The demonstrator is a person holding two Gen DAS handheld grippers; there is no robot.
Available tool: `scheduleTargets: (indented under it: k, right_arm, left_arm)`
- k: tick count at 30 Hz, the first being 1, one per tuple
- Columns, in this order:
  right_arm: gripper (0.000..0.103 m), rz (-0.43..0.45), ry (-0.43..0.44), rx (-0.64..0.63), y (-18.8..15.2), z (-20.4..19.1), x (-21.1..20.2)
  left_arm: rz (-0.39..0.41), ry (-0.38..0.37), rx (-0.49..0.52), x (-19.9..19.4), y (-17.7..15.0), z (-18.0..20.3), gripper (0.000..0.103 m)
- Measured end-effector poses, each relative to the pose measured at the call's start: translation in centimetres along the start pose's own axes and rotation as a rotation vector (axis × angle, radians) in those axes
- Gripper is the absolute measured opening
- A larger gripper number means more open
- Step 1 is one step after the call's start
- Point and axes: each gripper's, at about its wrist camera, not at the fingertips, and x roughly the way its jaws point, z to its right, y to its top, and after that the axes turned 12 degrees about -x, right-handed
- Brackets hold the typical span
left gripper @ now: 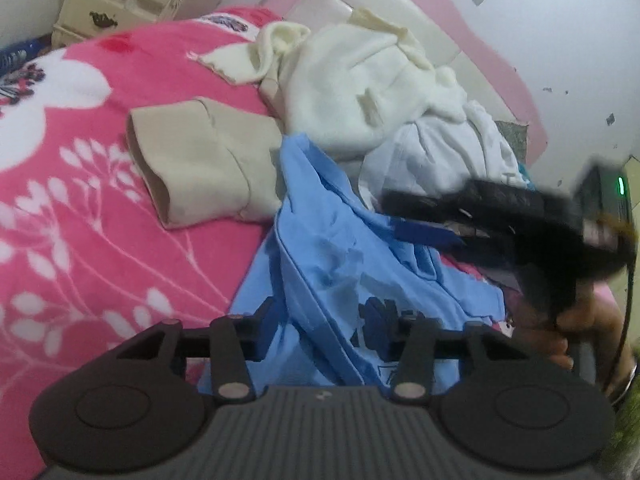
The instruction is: Fold clothes
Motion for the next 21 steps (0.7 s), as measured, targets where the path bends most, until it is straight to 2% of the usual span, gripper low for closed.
scheduleTargets:
  k: [4, 6, 8, 9, 10, 12, 17, 21]
  right_arm:
    - [0.046, -0.172, 0.034, -0.102, 1.9, -3.4, 3.7]
    - [0.047, -0.264, 0.015, -0.172, 2.1, -5.0, 5.4]
    - [0.044, -0.32, -0.035, -0.239, 1.4, -6.0, 6.4]
    - [0.029, -0.345, -0.072, -0.268, 0.8, -6.1, 6.9]
    - [0.008, -0.351, -0.108, -0.28, 0.4, -6.0, 7.0]
    - [0.006, -0.305, -0.11, -0.216, -0.1, -5.0, 5.6]
    - [0.003, -0.113, -0.047, 0.069, -1.2, -1.5, 0.1]
    - [0.003, -0.035, -0.012, 0.189, -2.2, -0.2, -1.6]
  left_arm:
    - [-0.026, 0.0, 0.066, 0.0, -0.9, 0.8, 0.047]
    - [-0.038, 0.001, 0.099, 0.0, -1.3, 1.2, 0.047]
    - [-0.044, 0.004, 0.137, 0.0, -1.7, 1.7, 0.046]
    - [-0.041, 0.008, 0.161, 0.0, -1.9, 2.0, 0.046]
    - [-0.039, 0.012, 0.184, 0.0, -2.1, 2.3, 0.047]
    - [-0.041, 0.017, 0.22, 0.3, -2.3, 2.9, 0.047]
    - [-0.115, 0.048, 0.253, 1.9, -3.0, 4.7, 0.047]
    - [-0.138, 0.106, 0.293, 2.9, -3.8, 6.4, 0.05]
